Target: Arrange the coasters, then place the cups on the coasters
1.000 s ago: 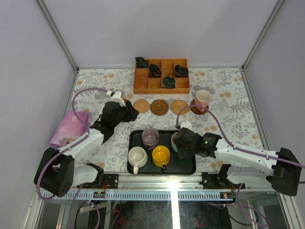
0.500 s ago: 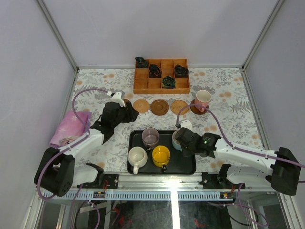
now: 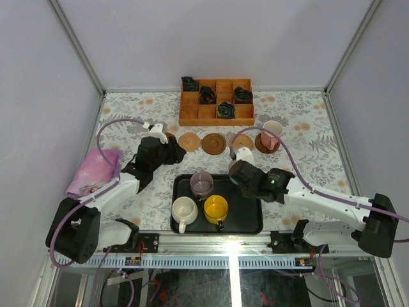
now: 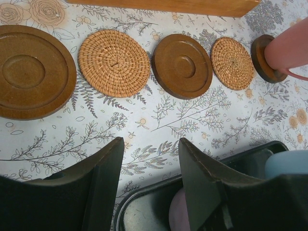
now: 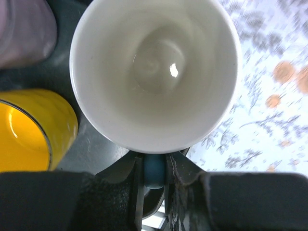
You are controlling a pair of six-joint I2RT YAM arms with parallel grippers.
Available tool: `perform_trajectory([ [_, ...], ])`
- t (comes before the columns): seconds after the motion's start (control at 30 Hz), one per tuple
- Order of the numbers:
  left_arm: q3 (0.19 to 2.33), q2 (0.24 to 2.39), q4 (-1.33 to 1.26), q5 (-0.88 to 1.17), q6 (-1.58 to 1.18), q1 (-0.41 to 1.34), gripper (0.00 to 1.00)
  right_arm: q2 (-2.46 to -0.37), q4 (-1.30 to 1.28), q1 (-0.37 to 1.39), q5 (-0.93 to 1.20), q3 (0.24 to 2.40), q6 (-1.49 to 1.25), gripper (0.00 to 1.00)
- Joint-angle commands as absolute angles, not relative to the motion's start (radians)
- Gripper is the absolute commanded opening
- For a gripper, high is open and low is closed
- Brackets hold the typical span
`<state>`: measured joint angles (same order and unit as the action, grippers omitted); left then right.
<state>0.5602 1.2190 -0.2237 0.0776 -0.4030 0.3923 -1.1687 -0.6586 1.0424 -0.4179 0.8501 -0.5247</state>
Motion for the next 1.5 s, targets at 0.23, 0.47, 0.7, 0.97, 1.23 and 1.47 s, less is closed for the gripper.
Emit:
perform_trajectory([
  [0.23, 0.56, 1.201, -0.225, 0.036, -0.36, 0.396, 0.49, -1.324, -0.444, 0.801, -0.412, 1.09, -0.328, 0.0],
  [0.47, 0.566, 1.191, -0.213, 0.005, -0.353, 0.393, 0.49, -1.451, -0.407, 0.697, -0.382, 1.173, -0.274, 0.0],
  [0.7, 0.583, 1.217, -0.198, 0.024, -0.355, 0.389, 0.49, -1.526, -0.333, 0.619, -0.35, 1.203, -0.267, 0.0],
  [0.97, 0.586, 1.24, -0.207, 0.031, -0.359, 0.388, 0.49, -1.618, -0.28, 0.581, -0.319, 1.237, -0.287, 0.0],
  [1.23, 0.591, 1.252, -0.205, 0.035, -0.356, 0.386, 0.5, -1.657, -0.26, 0.574, -0.316, 1.241, -0.318, 0.0],
  [1.47, 0.589, 1.264, -0.21, 0.044, -0.359, 0.385, 0.5, -1.657, -0.242, 0.571, -0.339, 1.235, -0.341, 0.0],
])
